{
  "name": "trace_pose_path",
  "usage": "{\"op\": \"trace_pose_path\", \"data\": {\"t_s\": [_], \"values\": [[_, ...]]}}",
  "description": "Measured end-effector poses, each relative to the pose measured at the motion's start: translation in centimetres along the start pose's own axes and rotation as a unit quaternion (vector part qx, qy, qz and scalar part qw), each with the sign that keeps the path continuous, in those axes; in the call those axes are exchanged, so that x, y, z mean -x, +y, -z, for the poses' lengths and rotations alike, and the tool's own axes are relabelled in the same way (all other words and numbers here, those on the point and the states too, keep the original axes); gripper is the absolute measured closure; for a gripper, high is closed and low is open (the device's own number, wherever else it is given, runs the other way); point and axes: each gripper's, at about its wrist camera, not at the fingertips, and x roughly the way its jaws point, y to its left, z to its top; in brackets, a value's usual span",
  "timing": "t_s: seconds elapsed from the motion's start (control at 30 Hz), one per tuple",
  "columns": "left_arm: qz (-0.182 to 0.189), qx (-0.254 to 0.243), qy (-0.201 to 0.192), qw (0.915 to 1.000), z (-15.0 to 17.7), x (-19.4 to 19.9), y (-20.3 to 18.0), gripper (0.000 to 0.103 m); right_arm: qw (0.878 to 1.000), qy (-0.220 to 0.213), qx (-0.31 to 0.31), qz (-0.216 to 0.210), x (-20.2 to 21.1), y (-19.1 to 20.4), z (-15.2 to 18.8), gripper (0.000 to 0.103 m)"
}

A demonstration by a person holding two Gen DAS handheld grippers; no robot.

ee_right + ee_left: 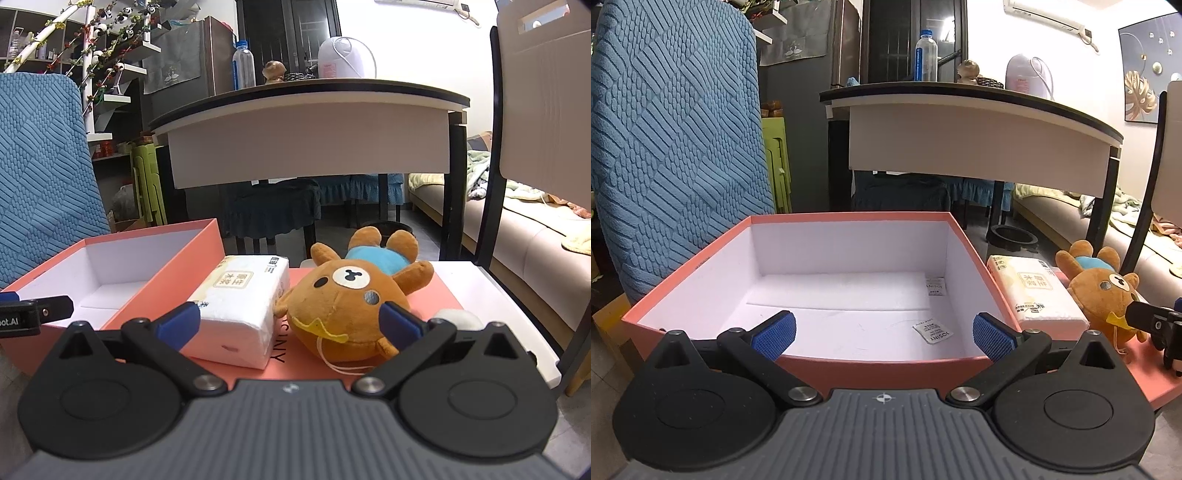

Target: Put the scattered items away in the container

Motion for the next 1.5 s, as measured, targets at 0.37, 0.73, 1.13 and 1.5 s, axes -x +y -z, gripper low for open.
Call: {"op": "trace_pose_path", "data": {"t_s": [0.37, 0.73, 1.13, 1.5], "values": [[-0.001, 0.001, -0.003, 1.0000, 0.1, 0.1, -0.1, 0.000, 1.000, -0.007, 0.003, 0.000, 0.2, 0.1, 0.0, 0.000], [0.005, 0.003, 0.001, 1.0000, -0.3, 0.2, -0.2, 0.000, 1.000, -0.009, 0.000, -0.001, 0.3, 0.0, 0.2, 0.000], [0.009, 0.003, 0.001, 1.0000, -0.1, 0.2, -0.1, 0.000, 1.000, -0.007, 0.001, -0.004, 0.2, 0.1, 0.2, 0.000], [0.012, 0.004, 0.003, 0.9999, -0.1, 0.2, 0.0, 0.000, 1.000, -0.008, 0.002, -0.002, 0.2, 0.1, 0.3, 0.000]]}}
